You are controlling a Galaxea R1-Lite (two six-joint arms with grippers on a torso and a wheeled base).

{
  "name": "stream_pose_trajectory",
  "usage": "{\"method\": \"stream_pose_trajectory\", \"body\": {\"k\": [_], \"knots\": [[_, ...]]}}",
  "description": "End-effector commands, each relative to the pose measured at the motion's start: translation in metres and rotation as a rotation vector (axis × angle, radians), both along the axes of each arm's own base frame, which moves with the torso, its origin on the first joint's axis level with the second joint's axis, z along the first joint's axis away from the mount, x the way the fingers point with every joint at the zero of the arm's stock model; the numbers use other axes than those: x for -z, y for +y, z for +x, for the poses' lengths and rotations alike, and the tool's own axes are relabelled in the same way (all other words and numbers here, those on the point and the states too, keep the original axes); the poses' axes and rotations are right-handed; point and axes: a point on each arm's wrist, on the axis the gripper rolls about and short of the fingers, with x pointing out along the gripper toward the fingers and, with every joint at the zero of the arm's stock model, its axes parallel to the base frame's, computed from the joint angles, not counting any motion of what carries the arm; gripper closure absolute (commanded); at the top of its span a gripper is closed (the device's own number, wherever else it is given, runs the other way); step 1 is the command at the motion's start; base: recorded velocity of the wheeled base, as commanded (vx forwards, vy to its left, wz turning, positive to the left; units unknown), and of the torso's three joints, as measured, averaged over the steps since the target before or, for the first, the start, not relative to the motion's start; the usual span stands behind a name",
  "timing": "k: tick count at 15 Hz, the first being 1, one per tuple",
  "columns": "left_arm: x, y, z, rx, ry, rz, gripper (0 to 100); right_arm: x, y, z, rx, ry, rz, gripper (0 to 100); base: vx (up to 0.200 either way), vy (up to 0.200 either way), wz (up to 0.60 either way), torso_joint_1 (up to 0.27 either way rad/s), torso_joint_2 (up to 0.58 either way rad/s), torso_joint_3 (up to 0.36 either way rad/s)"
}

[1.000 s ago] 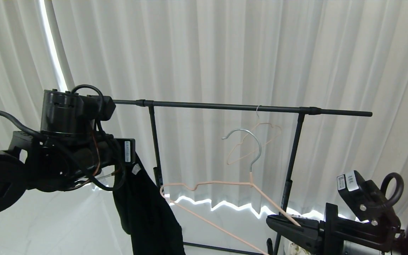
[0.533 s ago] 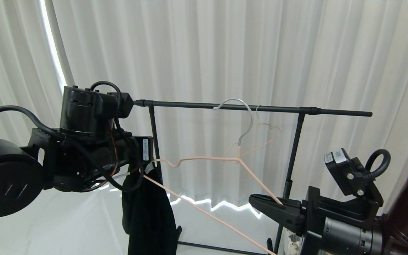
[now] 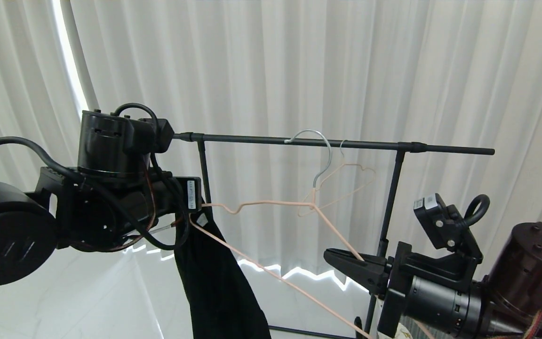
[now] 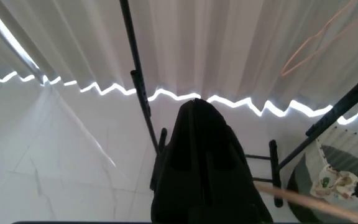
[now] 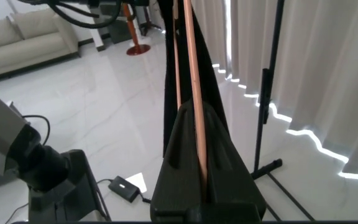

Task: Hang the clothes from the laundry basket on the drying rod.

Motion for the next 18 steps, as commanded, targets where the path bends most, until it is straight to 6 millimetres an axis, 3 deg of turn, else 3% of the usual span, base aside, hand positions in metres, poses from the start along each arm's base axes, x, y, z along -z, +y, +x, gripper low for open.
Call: {"method": "stream_pose_trajectory", "body": {"k": [1,12,18], "knots": [[0.0,0.002,0.001,-0.011,0.001,0.002,100,-0.001,-0.003,0.003,0.017,-0.003,0.003,100,0.0,0.0,0.0,0.0,0.0,0.0],[-0.002,-0.023,-0.011,0.086,-0.008,0.0,100,-0.001,0.009,0.006,-0.013,-0.013,0.002,100,0.0,0.0,0.0,0.0,0.0,0.0],[-0.017,-0.055,-0.025,0.209,-0.034,-0.017,100,0.004,0.024,0.003,-0.059,-0.004,-0.01,100,0.0,0.0,0.0,0.0,0.0,0.0]]}}
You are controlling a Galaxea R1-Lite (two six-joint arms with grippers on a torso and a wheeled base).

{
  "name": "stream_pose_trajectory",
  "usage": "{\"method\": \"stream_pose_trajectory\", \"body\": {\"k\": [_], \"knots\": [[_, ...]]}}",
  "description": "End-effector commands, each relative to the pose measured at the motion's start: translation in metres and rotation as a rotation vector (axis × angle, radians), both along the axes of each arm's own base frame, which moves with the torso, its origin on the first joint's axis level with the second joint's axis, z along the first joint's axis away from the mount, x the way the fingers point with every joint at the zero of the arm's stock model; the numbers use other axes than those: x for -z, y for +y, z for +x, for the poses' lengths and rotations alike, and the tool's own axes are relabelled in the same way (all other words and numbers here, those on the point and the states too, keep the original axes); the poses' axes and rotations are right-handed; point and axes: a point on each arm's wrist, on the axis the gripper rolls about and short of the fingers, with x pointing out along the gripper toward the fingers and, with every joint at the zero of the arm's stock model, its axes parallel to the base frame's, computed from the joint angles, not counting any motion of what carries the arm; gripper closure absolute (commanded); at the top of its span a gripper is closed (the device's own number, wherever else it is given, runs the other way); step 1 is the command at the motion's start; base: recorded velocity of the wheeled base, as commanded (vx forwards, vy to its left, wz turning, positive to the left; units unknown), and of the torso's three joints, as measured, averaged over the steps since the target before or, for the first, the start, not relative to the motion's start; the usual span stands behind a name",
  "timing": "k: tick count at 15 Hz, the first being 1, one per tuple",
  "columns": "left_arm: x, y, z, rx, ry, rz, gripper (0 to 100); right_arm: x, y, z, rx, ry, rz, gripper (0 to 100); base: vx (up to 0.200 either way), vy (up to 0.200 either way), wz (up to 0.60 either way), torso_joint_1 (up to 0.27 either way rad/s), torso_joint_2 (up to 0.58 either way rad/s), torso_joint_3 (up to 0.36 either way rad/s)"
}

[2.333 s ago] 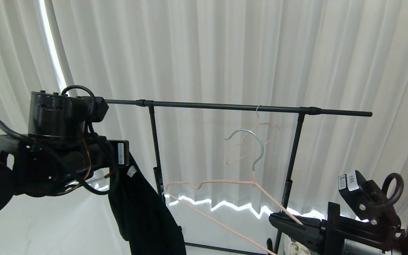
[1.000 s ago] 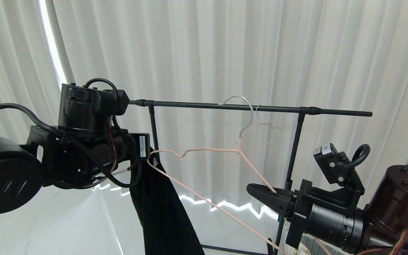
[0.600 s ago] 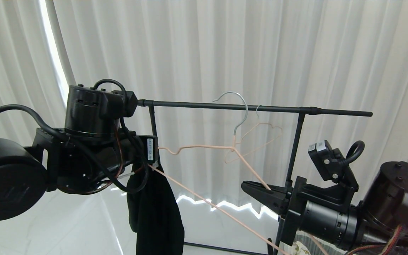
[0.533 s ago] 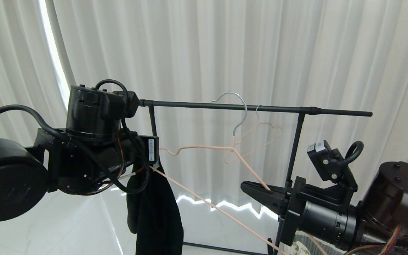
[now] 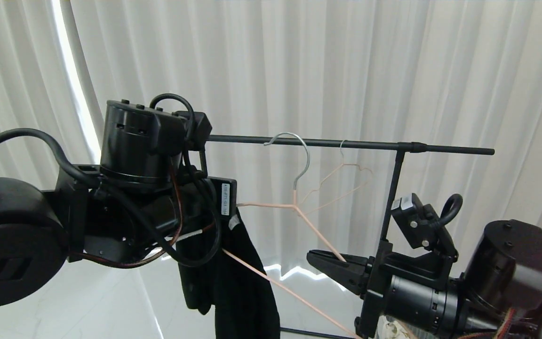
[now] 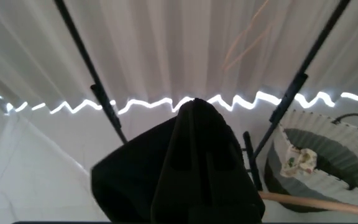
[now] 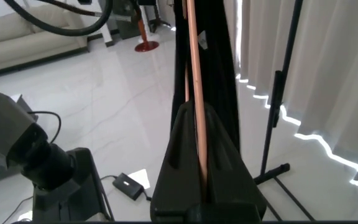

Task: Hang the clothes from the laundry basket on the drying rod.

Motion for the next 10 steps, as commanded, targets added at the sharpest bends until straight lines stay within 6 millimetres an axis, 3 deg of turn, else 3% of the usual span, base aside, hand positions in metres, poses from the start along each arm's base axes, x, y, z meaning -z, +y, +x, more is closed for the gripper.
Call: {"method": "stream_pose_trajectory", "body": {"k": [1,5,10], "knots": [[-0.005,-0.012,-0.004,0.04,-0.009,-0.008,100,0.004,0.007,0.001,-0.011,0.009,-0.011,100,0.0,0.0,0.0,0.0,0.0,0.0],[-0.015,-0.03,-0.01,0.103,-0.02,-0.018,100,0.019,0.017,0.007,-0.011,0.036,-0.05,100,0.0,0.0,0.0,0.0,0.0,0.0],[-0.014,-0.039,-0.018,0.143,-0.017,-0.016,100,0.019,0.022,0.013,0.006,0.038,-0.043,100,0.0,0.0,0.0,0.0,0.0,0.0]]}}
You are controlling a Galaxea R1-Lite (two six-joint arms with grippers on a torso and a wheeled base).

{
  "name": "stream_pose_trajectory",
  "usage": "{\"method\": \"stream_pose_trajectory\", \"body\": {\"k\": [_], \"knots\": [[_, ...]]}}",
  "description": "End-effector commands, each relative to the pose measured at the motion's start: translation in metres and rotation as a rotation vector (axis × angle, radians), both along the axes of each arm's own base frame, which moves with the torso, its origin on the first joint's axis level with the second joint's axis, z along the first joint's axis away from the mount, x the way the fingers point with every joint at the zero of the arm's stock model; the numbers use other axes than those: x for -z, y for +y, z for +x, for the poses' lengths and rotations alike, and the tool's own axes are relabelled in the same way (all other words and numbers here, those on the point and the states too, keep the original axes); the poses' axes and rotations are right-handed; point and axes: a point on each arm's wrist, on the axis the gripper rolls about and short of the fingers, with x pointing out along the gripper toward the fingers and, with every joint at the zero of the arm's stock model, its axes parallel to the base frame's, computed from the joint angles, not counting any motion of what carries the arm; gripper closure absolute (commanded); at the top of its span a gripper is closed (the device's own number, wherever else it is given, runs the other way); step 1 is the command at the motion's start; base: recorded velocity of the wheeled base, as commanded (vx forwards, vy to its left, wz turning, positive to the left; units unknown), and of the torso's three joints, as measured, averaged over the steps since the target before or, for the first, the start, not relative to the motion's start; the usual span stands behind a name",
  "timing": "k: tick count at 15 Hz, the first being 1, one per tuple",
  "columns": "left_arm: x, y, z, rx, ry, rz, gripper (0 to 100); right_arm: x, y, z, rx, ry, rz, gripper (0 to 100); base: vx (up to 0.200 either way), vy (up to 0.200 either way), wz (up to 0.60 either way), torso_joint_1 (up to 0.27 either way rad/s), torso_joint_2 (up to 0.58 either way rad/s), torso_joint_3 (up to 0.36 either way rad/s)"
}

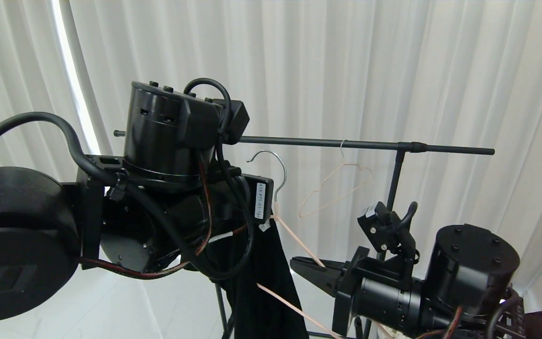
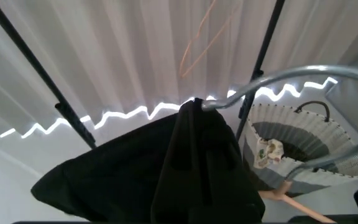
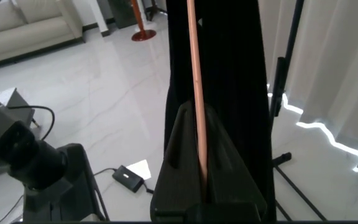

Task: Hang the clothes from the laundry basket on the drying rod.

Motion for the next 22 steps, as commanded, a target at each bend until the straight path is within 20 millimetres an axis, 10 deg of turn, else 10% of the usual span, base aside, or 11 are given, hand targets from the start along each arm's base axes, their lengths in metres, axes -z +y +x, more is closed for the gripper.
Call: {"method": "stream_pose_trajectory", "body": {"k": [1,14,15,22], "knots": [[0.001,-0.001,-0.001,0.004,0.004,0.002,100,0.002,0.0,0.004,0.022,0.003,-0.003,100,0.0,0.0,0.0,0.0,0.0,0.0],[-0.003,-0.005,-0.013,0.044,-0.008,-0.002,100,0.001,0.0,0.033,0.207,0.007,0.019,100,0.0,0.0,0.0,0.0,0.0,0.0],[-0.002,-0.004,-0.013,0.043,-0.006,0.0,0,0.0,-0.001,0.033,0.218,0.002,0.019,100,0.0,0.0,0.0,0.0,0.0,0.0],[-0.003,0.022,-0.026,0.023,-0.019,0.017,0,-0.015,-0.02,0.046,0.304,-0.17,0.012,100,0.0,0.0,0.0,0.0,0.0,0.0]]}}
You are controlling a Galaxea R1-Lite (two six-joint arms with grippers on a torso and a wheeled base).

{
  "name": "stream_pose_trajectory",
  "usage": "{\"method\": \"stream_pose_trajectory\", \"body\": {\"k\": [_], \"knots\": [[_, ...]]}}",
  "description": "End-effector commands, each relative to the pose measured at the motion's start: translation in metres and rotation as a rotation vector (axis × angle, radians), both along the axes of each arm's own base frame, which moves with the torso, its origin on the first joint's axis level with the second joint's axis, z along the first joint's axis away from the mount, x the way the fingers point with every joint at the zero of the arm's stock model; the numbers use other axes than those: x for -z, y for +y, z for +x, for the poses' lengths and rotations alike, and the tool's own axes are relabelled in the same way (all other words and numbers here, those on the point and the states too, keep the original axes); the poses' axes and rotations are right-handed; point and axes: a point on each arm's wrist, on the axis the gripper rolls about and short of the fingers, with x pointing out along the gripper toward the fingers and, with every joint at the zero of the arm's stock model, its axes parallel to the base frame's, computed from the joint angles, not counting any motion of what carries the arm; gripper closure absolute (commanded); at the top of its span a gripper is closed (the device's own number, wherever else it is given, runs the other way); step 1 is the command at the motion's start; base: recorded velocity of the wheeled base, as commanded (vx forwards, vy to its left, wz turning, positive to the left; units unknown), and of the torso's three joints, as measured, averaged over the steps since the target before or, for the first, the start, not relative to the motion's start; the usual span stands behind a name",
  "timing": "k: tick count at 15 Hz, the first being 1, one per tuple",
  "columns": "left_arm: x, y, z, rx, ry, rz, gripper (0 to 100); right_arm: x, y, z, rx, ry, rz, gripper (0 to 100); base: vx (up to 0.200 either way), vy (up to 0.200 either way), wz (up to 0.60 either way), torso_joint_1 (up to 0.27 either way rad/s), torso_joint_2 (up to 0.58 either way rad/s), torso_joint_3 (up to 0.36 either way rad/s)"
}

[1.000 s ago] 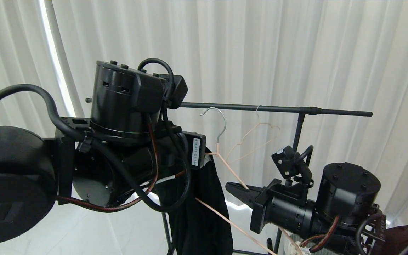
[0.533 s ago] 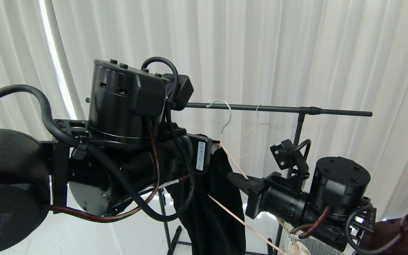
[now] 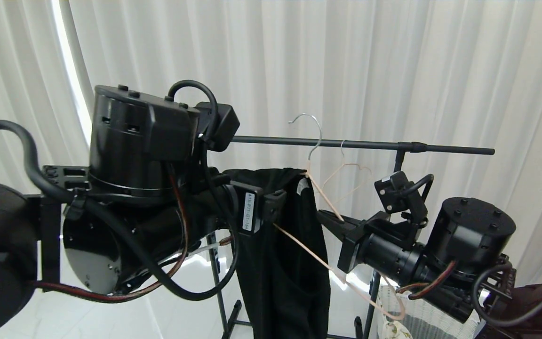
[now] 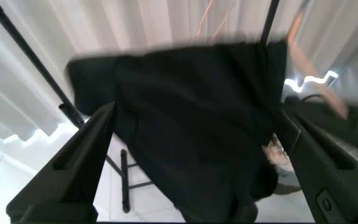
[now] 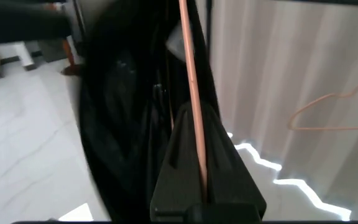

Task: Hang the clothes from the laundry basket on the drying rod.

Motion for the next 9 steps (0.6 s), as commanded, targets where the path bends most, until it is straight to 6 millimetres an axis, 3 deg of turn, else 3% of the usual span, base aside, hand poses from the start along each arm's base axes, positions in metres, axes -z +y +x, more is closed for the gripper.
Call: {"method": "stream_pose_trajectory", "body": {"k": [1,3,6,9], "knots": [[-0.003,0.014,-0.015,0.005,-0.01,-0.009,0,-0.003,-0.008,0.007,0.034,-0.021,-0.004,100,0.0,0.0,0.0,0.0,0.0,0.0],[-0.007,0.015,-0.029,0.042,-0.024,-0.025,0,-0.003,-0.011,0.01,0.048,-0.029,-0.011,100,0.0,0.0,0.0,0.0,0.0,0.0],[0.004,0.023,-0.038,0.091,-0.024,0.049,0,-0.006,-0.014,0.007,0.04,-0.058,-0.024,100,0.0,0.0,0.0,0.0,0.0,0.0],[0.035,0.06,-0.073,0.306,-0.029,0.101,0,0.003,-0.038,-0.011,-0.098,-0.109,-0.08,100,0.0,0.0,0.0,0.0,0.0,0.0]]}}
